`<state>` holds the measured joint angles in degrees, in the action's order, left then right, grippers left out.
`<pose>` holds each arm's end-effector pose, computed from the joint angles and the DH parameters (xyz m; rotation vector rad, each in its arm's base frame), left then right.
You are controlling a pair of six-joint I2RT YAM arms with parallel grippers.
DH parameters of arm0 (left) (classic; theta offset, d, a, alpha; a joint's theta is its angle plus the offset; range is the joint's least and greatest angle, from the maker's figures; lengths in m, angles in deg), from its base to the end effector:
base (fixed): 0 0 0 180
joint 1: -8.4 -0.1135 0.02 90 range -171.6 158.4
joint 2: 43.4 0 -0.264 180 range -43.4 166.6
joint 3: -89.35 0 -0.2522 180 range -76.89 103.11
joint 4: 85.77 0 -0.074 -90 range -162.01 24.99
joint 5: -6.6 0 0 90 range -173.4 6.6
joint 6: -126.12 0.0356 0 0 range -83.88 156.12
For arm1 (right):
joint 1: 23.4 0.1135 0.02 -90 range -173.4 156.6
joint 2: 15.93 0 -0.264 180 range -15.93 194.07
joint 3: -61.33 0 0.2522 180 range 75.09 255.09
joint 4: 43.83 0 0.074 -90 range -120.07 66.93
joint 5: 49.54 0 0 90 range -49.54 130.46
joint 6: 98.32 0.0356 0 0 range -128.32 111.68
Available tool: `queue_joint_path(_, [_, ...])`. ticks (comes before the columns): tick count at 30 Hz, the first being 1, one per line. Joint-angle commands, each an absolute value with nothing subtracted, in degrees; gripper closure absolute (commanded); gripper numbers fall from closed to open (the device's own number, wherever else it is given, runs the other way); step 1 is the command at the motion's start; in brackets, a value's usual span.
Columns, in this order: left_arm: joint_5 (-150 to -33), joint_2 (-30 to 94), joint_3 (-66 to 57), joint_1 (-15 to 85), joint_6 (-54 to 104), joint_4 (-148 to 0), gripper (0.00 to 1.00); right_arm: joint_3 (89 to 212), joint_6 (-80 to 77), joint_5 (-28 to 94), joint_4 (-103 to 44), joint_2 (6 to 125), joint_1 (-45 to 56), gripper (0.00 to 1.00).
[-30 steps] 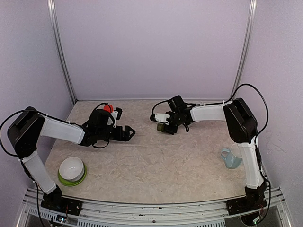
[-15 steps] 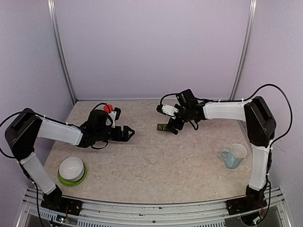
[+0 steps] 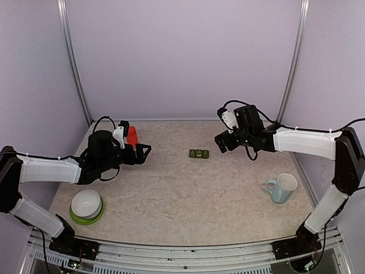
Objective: Sort the pills into containers
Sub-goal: Reset both arms
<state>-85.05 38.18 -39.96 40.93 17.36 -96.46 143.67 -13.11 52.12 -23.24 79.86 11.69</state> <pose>0.2529 -0.1625 0.2073 0.2563 1.9575 -0.6217 0.3168 0.2138 0.2566 -0.6233 2.0600 0.0866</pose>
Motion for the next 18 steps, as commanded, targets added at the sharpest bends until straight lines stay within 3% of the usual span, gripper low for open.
queue_joint_path(1, [-78.12,32.92,-42.22,41.00,18.69,-99.32,0.01,137.88,-7.24,60.71,-30.07,71.10,10.95,0.00])
queue_joint_path(18, [-61.45,24.72,-45.88,41.75,20.77,-98.80,0.01,121.25,-0.66,71.21,-34.92,51.92,3.30,0.00])
